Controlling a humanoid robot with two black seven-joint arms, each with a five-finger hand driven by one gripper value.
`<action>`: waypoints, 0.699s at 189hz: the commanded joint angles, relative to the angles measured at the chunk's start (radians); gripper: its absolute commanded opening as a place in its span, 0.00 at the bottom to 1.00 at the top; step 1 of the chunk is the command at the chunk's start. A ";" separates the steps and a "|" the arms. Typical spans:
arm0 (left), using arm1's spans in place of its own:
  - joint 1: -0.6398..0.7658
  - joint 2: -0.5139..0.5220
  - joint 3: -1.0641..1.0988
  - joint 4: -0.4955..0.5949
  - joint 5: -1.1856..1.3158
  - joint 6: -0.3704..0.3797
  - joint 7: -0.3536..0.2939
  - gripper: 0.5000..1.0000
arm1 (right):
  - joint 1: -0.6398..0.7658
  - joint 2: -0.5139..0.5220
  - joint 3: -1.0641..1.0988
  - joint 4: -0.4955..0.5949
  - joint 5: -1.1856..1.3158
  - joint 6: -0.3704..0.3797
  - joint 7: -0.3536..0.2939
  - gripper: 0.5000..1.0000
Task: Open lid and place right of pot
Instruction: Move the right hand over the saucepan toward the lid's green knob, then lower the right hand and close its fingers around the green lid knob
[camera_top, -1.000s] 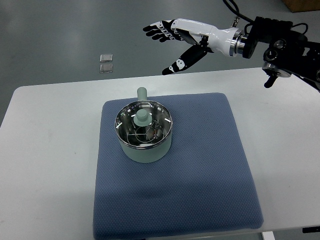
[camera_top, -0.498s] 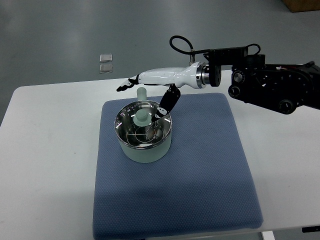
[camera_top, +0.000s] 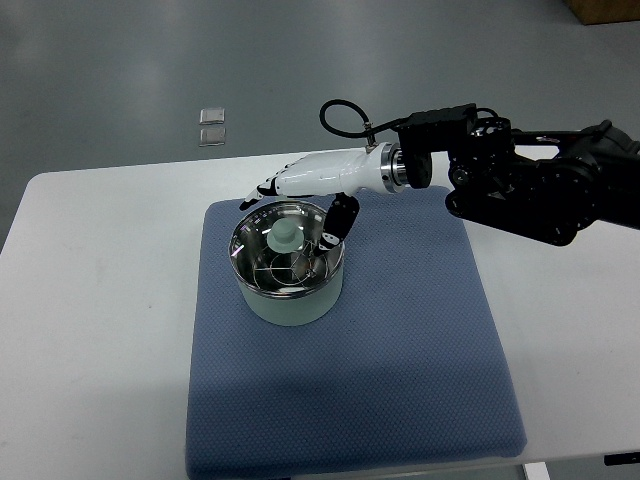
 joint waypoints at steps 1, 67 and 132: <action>0.000 0.000 0.000 0.000 0.000 0.000 0.000 1.00 | 0.002 0.019 0.000 -0.008 -0.023 -0.020 -0.009 0.86; 0.000 0.000 0.000 0.000 0.000 0.000 0.000 1.00 | 0.058 0.053 -0.031 -0.013 -0.057 -0.011 -0.018 0.75; 0.000 0.000 0.000 0.000 0.000 0.000 0.000 1.00 | 0.104 0.062 -0.092 -0.027 -0.060 0.018 -0.037 0.64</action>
